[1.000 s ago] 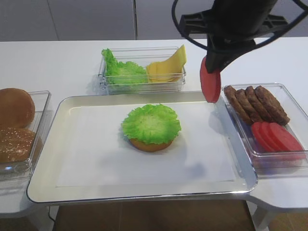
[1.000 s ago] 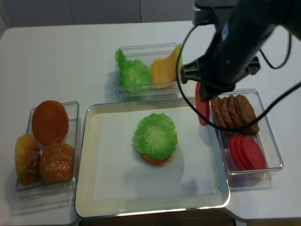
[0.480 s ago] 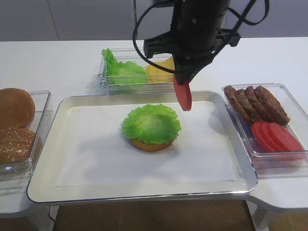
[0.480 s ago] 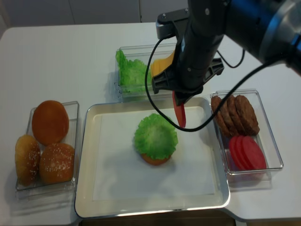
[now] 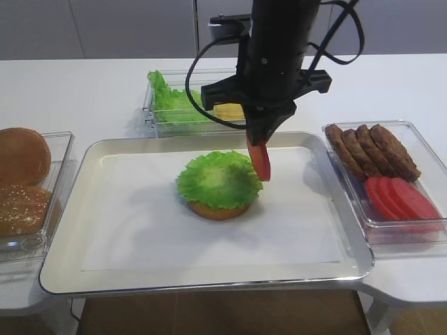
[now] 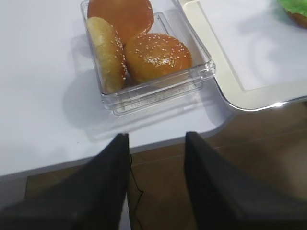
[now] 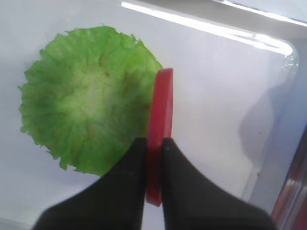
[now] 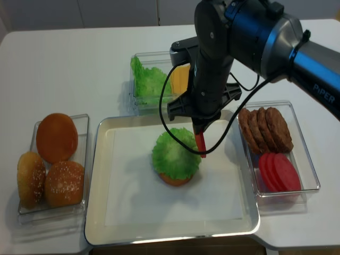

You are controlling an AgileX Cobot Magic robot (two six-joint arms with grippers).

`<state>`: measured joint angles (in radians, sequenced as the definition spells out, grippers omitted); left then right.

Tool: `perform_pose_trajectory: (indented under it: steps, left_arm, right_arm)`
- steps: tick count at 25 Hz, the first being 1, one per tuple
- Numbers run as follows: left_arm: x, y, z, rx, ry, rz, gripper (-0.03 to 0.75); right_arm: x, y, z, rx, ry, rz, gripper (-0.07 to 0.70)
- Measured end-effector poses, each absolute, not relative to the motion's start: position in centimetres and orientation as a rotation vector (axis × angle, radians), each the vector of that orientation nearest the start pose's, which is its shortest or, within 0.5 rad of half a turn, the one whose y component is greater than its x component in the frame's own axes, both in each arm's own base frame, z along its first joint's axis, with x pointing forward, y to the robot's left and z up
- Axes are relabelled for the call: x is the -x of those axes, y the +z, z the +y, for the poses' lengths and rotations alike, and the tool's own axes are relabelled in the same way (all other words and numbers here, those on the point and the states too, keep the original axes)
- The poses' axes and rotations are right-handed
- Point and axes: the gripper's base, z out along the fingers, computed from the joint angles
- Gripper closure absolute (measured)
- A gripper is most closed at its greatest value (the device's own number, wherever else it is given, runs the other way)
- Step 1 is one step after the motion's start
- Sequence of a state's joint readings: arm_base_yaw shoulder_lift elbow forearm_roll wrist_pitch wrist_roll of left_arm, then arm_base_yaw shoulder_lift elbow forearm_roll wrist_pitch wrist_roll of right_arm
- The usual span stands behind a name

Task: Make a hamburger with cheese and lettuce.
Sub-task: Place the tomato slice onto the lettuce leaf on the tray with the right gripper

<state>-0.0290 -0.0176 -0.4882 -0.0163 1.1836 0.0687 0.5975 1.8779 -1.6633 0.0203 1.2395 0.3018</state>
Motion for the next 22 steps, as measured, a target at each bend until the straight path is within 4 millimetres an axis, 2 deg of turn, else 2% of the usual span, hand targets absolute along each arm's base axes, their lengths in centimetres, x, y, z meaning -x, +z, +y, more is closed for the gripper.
perform_pose_trajectory:
  steps: [9,16,22]
  left_arm:
    - [1.2,26.4,-0.1,-0.108,0.003,2.159,0.427]
    - [1.2,26.4,-0.1,-0.108,0.003,2.159,0.427]
    - [1.2,26.4,-0.1,-0.108,0.003,2.159,0.427]
  right_arm:
    - [-32.3,30.0,23.4,0.463,0.164,2.846,0.557]
    - [-32.7,28.4,23.9,0.482,0.126,2.877,0.557]
    - [-32.9,28.2,23.9,0.483,0.107,2.878,0.557]
